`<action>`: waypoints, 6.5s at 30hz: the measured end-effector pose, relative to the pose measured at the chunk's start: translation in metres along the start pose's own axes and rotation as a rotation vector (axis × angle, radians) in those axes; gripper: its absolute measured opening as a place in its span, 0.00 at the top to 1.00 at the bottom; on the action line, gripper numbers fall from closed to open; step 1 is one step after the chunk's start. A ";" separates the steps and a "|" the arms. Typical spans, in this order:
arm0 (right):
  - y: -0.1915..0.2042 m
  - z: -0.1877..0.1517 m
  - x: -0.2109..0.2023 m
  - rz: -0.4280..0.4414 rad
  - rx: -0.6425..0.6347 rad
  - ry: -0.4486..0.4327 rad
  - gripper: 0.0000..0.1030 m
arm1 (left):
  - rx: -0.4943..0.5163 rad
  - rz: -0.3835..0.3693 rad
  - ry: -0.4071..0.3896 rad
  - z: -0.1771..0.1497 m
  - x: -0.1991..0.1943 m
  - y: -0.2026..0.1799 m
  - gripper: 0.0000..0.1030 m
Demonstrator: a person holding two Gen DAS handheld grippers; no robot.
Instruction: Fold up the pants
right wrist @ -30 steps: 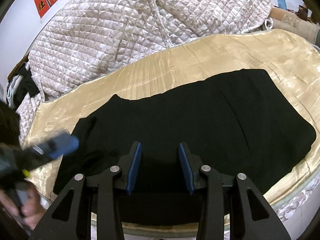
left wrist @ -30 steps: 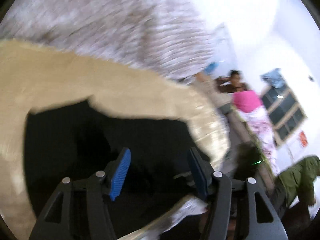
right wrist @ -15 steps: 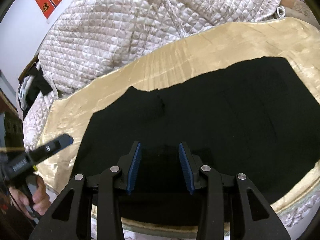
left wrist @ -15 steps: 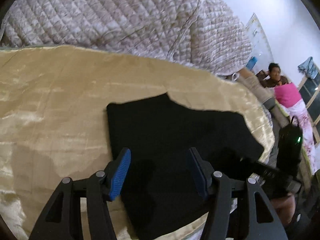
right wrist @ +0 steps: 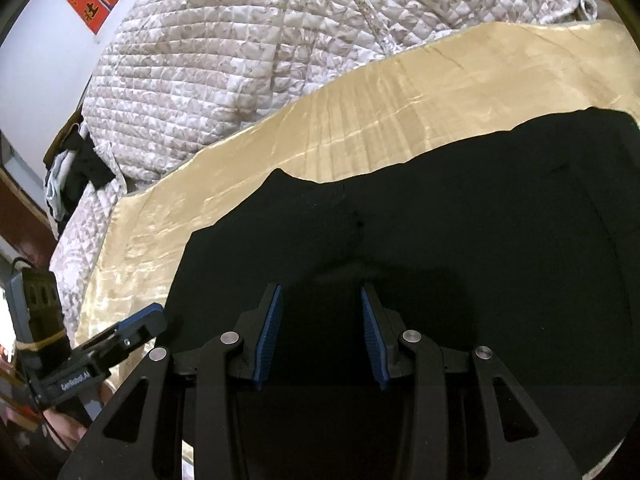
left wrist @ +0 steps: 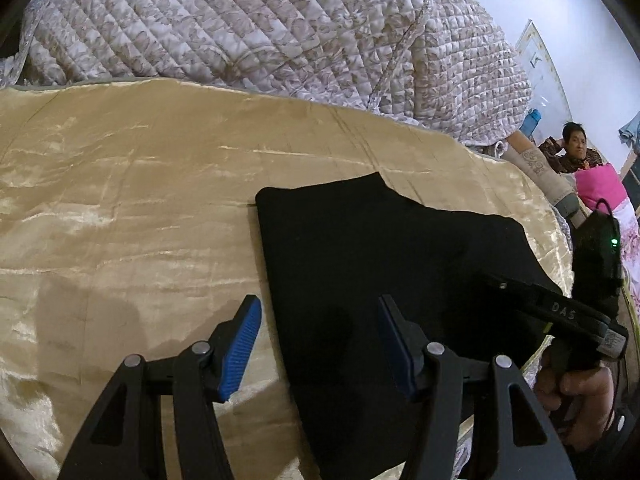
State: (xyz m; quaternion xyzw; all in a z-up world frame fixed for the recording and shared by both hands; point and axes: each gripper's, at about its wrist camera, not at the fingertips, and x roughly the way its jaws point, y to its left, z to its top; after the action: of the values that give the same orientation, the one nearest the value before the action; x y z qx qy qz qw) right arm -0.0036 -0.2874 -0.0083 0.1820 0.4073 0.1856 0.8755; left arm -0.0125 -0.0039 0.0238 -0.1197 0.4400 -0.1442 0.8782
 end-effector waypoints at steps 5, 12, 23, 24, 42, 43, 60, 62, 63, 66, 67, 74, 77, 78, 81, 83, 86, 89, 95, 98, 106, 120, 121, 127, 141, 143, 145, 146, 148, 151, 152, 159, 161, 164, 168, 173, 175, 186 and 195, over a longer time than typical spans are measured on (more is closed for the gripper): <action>-0.003 -0.001 -0.019 -0.118 -0.033 -0.072 0.70 | 0.008 0.014 -0.011 -0.002 0.000 -0.002 0.42; 0.003 -0.002 0.000 -0.117 -0.090 0.018 0.78 | 0.008 -0.007 -0.034 0.001 -0.003 -0.006 0.42; 0.015 0.052 0.042 -0.152 -0.123 0.020 0.78 | 0.071 0.015 0.005 0.053 0.048 -0.019 0.42; 0.009 0.053 0.049 -0.191 -0.107 0.040 0.78 | 0.064 0.018 0.035 0.052 0.056 -0.016 0.42; 0.042 -0.033 -0.028 -0.171 -0.255 -0.042 0.76 | 0.166 0.109 -0.017 -0.007 0.000 -0.051 0.42; 0.043 -0.038 -0.029 -0.172 -0.261 -0.041 0.76 | 0.174 0.115 -0.013 -0.011 -0.002 -0.053 0.42; 0.042 -0.068 -0.024 -0.198 -0.342 -0.029 0.73 | 0.241 0.157 -0.042 -0.038 -0.007 -0.060 0.42; 0.036 -0.067 -0.028 -0.205 -0.321 -0.039 0.73 | 0.246 0.158 -0.045 -0.039 -0.008 -0.061 0.42; 0.033 -0.066 -0.030 -0.224 -0.311 -0.047 0.73 | 0.245 0.157 -0.046 -0.039 -0.008 -0.060 0.42; 0.019 -0.063 -0.036 -0.220 -0.244 -0.051 0.73 | 0.243 0.157 -0.044 -0.038 -0.008 -0.059 0.42; 0.019 -0.062 -0.038 -0.222 -0.237 -0.056 0.73 | 0.241 0.157 -0.043 -0.038 -0.009 -0.059 0.42; 0.028 -0.061 -0.044 -0.199 -0.267 -0.083 0.73 | 0.224 0.128 -0.058 -0.037 -0.018 -0.060 0.42; 0.023 -0.062 -0.034 -0.223 -0.254 -0.040 0.73 | 0.239 0.138 -0.036 -0.041 -0.011 -0.060 0.42; 0.023 -0.061 -0.036 -0.226 -0.247 -0.046 0.74 | 0.246 0.141 -0.040 -0.041 -0.013 -0.061 0.42; 0.020 -0.057 -0.045 -0.252 -0.232 -0.091 0.74 | 0.224 0.128 -0.048 -0.037 -0.017 -0.059 0.42; 0.019 -0.055 -0.049 -0.221 -0.212 -0.104 0.75 | 0.213 0.129 -0.052 -0.034 -0.019 -0.057 0.42; 0.024 -0.056 -0.045 -0.217 -0.235 -0.090 0.75 | 0.203 0.144 -0.048 -0.035 -0.017 -0.055 0.42; 0.028 -0.057 -0.044 -0.202 -0.246 -0.094 0.75 | 0.201 0.155 -0.049 -0.034 -0.018 -0.055 0.42; 0.046 -0.063 -0.039 -0.158 -0.326 -0.090 0.75 | 0.198 0.156 -0.055 -0.033 -0.022 -0.057 0.42; 0.052 -0.069 -0.030 -0.152 -0.365 -0.047 0.75 | 0.201 0.148 -0.041 -0.037 -0.019 -0.058 0.42; 0.040 -0.066 -0.029 -0.170 -0.322 -0.038 0.75 | 0.237 0.171 -0.028 -0.043 -0.012 -0.063 0.42; 0.032 -0.054 -0.048 -0.182 -0.274 -0.103 0.75 | 0.225 0.159 -0.051 -0.042 -0.020 -0.066 0.42; 0.036 -0.053 -0.042 -0.179 -0.285 -0.084 0.75 | 0.230 0.166 -0.054 -0.041 -0.019 -0.066 0.42; 0.034 -0.040 -0.018 -0.201 -0.258 -0.026 0.75 | 0.217 0.172 -0.024 -0.035 -0.009 -0.059 0.42; -0.063 -0.041 -0.114 -0.367 0.121 -0.326 0.52 | 0.240 0.136 -0.019 -0.034 -0.002 -0.059 0.42; -0.080 -0.045 -0.127 -0.383 0.218 -0.379 0.49 | 0.242 0.137 -0.021 -0.035 -0.003 -0.060 0.42; -0.098 -0.052 -0.139 -0.401 0.331 -0.418 0.47 | 0.241 0.136 -0.021 -0.035 -0.003 -0.060 0.42; -0.104 -0.054 -0.141 -0.399 0.370 -0.424 0.47 | 0.241 0.136 -0.021 -0.036 -0.003 -0.060 0.42; -0.116 -0.058 -0.140 -0.370 0.448 -0.409 0.47 | 0.242 0.136 -0.021 -0.035 -0.002 -0.059 0.42; -0.128 -0.062 -0.127 -0.317 0.531 -0.354 0.47 | 0.242 0.136 -0.022 -0.034 -0.002 -0.058 0.42; -0.128 -0.062 -0.128 -0.315 0.531 -0.360 0.47 | 0.242 0.135 -0.022 -0.034 -0.002 -0.058 0.42; -0.129 -0.049 -0.120 -0.291 0.522 -0.370 0.43 | 0.240 0.135 -0.024 -0.038 -0.004 -0.060 0.42; -0.129 -0.046 -0.123 -0.274 0.523 -0.403 0.43 | 0.237 0.133 -0.025 -0.039 -0.005 -0.061 0.42; -0.125 -0.041 -0.124 -0.260 0.498 -0.431 0.43 | 0.231 0.128 -0.025 -0.041 -0.006 -0.061 0.42; -0.141 -0.029 -0.105 -0.259 0.538 -0.359 0.47 | 0.227 0.125 -0.025 -0.040 -0.006 -0.061 0.42; -0.139 -0.017 -0.112 -0.248 0.519 -0.381 0.76 | 0.202 0.116 -0.026 -0.039 -0.009 -0.057 0.42; -0.122 -0.010 -0.119 -0.222 0.456 -0.392 0.79 | 0.186 0.114 -0.034 -0.036 -0.013 -0.055 0.42; 0.018 0.025 -0.112 -0.030 0.042 -0.351 0.80 | 0.027 0.203 -0.104 -0.010 -0.037 0.000 0.42; 0.118 -0.012 -0.024 0.097 -0.222 -0.109 0.80 | -0.085 0.259 -0.165 0.003 -0.064 0.043 0.42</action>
State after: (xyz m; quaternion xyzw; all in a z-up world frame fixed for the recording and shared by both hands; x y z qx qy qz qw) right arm -0.0485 -0.1941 0.0552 0.1133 0.3267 0.2614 0.9012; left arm -0.0405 0.0595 0.0581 -0.1106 0.3838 -0.0005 0.9168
